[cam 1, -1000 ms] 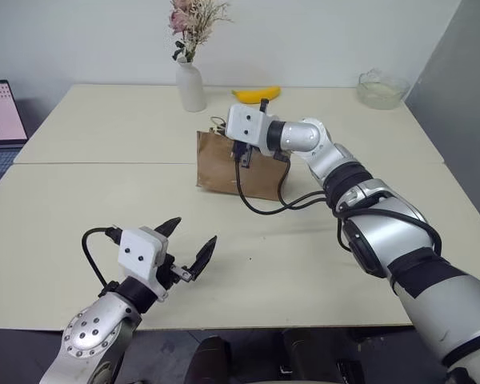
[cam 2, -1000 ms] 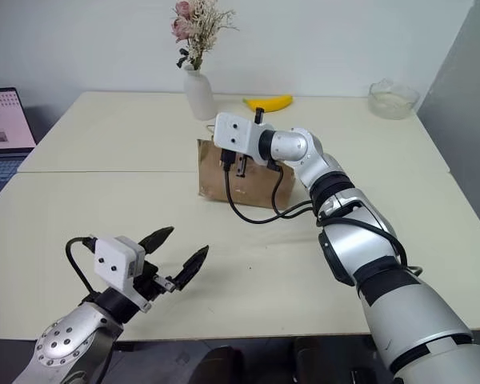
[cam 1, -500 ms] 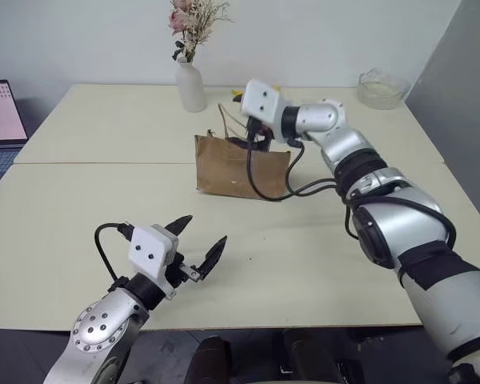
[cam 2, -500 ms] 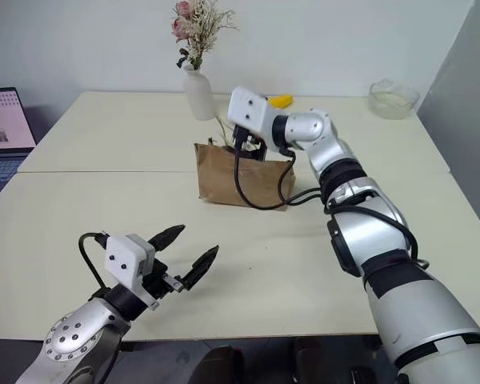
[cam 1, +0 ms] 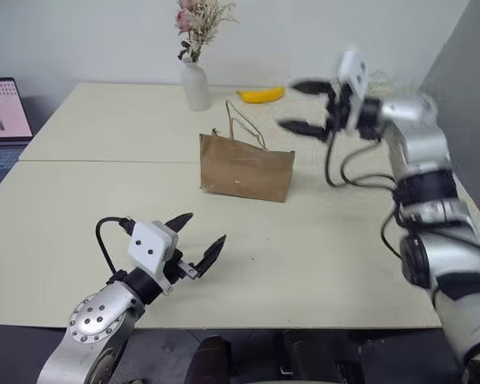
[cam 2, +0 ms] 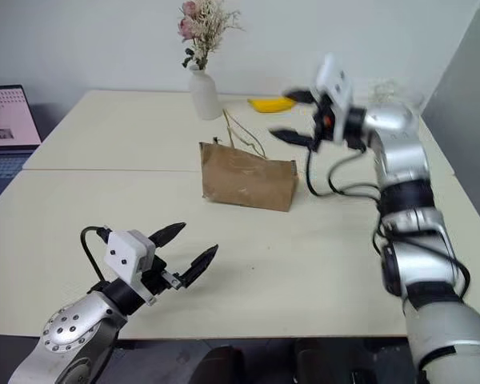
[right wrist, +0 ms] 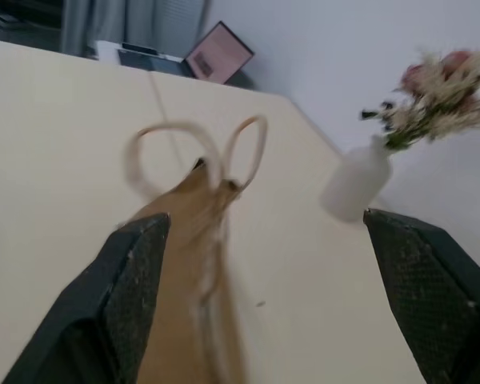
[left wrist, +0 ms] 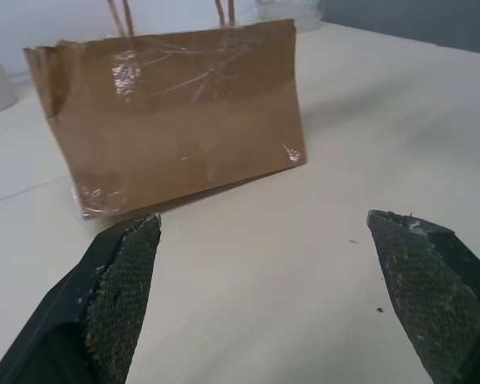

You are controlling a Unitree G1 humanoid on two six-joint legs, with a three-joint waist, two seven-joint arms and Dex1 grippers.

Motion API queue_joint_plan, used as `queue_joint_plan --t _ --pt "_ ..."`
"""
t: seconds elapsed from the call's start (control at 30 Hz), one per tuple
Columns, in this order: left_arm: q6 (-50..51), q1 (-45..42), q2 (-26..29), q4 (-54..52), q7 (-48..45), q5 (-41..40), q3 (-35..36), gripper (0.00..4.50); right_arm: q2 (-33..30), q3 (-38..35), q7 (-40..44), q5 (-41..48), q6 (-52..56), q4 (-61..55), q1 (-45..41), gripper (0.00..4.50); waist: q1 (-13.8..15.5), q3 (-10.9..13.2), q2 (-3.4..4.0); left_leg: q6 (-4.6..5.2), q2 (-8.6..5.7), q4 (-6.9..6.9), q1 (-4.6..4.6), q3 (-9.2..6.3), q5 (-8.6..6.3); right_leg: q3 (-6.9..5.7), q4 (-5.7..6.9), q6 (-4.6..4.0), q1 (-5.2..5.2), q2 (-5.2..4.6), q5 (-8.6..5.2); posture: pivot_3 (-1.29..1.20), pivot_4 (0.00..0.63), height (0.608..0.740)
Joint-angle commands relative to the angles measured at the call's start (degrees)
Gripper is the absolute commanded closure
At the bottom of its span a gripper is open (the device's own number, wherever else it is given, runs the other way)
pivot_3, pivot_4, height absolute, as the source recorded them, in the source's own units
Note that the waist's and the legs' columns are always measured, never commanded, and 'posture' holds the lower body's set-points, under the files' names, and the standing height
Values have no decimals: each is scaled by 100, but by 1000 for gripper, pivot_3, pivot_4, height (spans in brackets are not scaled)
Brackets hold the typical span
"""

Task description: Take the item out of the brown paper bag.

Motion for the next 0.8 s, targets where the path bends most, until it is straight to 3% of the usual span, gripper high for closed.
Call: queue_joint_plan --t 0.03,0.27,0.5,0.8 --pt "-45 40 67 -47 -94 -105 211 164 118 69 -610 367 1148 -1876 919 455 -58 3 5 0 1 -1 1 2 0 2 2 0 -4 0 0 0 150 740" --pt "-43 120 133 -10 -185 -176 364 164 602 857 -1647 -35 1788 -2710 2018 455 -110 3 6 -1 9 1 23 -5 2 -2 29 -4 -5 19 1 0 150 740" --pt "-8 277 188 -152 -289 -342 468 164 1043 1551 -2137 -549 1309 -1505 1883 455 -85 1 2 -1 2 4 16 3 2 4 14 -8 -2 17 -1 0 150 740" --pt "9 714 175 -443 -351 -409 328 164 1373 1534 -2917 -1061 602 59 1217 455 -73 1 1 -1 3 2 11 1 1 2 8 -6 -5 16 1 0 150 740"
